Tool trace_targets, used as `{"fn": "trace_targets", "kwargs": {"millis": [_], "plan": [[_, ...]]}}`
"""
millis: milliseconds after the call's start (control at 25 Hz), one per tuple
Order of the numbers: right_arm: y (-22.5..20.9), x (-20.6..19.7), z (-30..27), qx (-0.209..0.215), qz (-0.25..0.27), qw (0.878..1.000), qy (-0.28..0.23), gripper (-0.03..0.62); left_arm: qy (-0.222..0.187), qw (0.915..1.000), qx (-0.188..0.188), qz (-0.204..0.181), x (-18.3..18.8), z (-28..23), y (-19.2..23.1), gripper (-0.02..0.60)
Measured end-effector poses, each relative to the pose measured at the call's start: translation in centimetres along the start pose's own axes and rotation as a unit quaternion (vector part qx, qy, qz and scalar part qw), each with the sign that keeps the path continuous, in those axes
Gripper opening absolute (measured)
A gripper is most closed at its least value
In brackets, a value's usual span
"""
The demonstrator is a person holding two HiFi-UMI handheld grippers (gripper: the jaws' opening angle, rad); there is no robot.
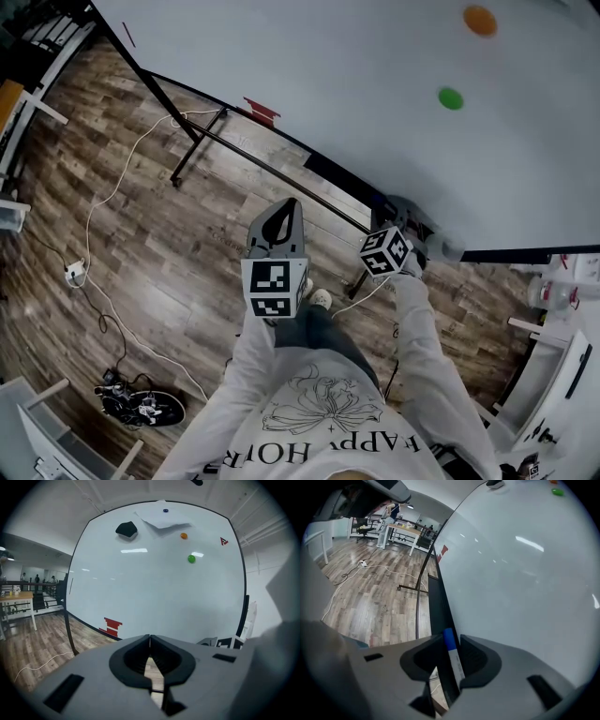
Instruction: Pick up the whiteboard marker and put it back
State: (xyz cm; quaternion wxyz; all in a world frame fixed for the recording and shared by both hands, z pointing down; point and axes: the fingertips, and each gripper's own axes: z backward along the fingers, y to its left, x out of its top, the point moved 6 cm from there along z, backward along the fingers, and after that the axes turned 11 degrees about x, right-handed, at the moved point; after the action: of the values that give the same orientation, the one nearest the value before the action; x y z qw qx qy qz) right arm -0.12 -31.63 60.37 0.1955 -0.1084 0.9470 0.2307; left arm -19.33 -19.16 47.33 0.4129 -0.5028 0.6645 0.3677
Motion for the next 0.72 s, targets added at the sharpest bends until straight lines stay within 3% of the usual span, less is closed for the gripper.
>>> {"fn": "trace_targets", "kwargs": {"millis": [280,480,720], "plan": [[0.0,1.0,1.7,-0.010,0.000,1.000,-0.016,0.109,-0.005,1.0000,-0.003,-0.004,0.3,0.4,-0.3,0.006],[-1.0,3.1,5.7,-0.036,-0.034,0.996,-0.069,0.082,-0.025,0.9995,-0.015,-0.012,1.8,0.9,-1.1,0.006],[-3.4,4.6,13.0,-0.088,-0.147,0.970,-0.173,0.026,-0.059,0.9972,-0.037,-0.028,4.5,1.7,-3.5,0.006]]}}
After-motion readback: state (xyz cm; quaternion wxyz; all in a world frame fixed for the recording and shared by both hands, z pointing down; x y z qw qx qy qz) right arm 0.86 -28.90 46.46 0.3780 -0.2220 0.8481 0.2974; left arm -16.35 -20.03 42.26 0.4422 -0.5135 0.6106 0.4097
